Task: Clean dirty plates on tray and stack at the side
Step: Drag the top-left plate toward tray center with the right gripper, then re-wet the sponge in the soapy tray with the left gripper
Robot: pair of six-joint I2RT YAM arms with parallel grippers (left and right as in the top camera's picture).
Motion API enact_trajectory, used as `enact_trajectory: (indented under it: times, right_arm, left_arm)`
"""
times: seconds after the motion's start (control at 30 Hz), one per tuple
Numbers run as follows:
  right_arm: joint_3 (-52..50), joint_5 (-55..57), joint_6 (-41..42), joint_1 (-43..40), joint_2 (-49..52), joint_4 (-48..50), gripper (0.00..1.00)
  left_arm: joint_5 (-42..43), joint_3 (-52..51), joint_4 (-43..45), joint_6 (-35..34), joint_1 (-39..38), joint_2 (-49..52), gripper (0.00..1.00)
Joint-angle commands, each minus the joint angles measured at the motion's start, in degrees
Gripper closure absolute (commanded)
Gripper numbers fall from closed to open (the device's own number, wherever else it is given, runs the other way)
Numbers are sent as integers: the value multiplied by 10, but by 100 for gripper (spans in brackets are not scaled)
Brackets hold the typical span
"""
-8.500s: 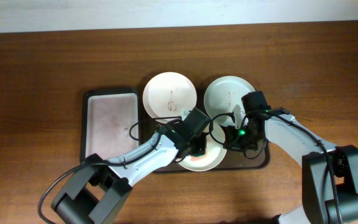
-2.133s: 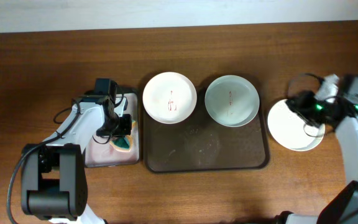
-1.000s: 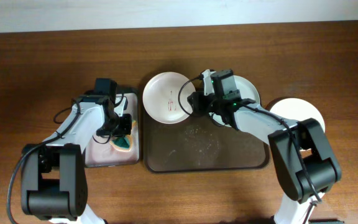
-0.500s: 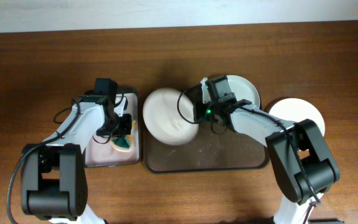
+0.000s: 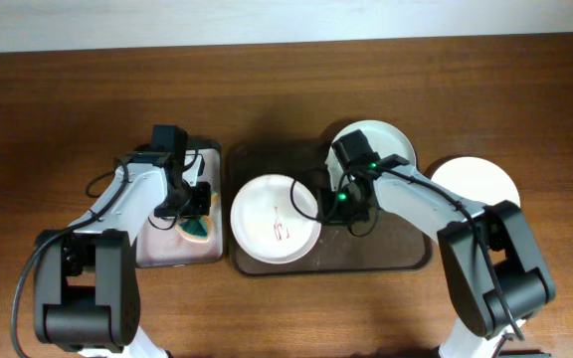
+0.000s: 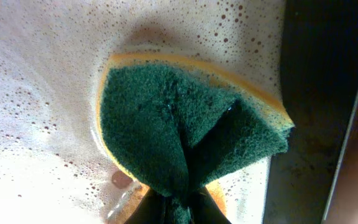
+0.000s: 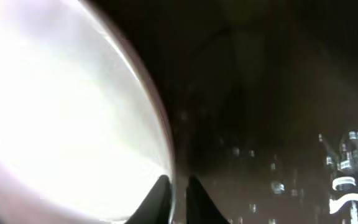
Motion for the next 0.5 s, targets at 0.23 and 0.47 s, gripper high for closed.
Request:
enact_trajectory:
  times: [0.23, 0.47]
  right_arm:
    - [-6, 66, 3, 6, -31, 54, 71]
    - [-7, 88, 2, 9, 6, 54, 81]
  left_arm:
    - [6, 9, 2, -2, 0, 5, 91]
    - [7, 9, 2, -2, 0, 5, 93]
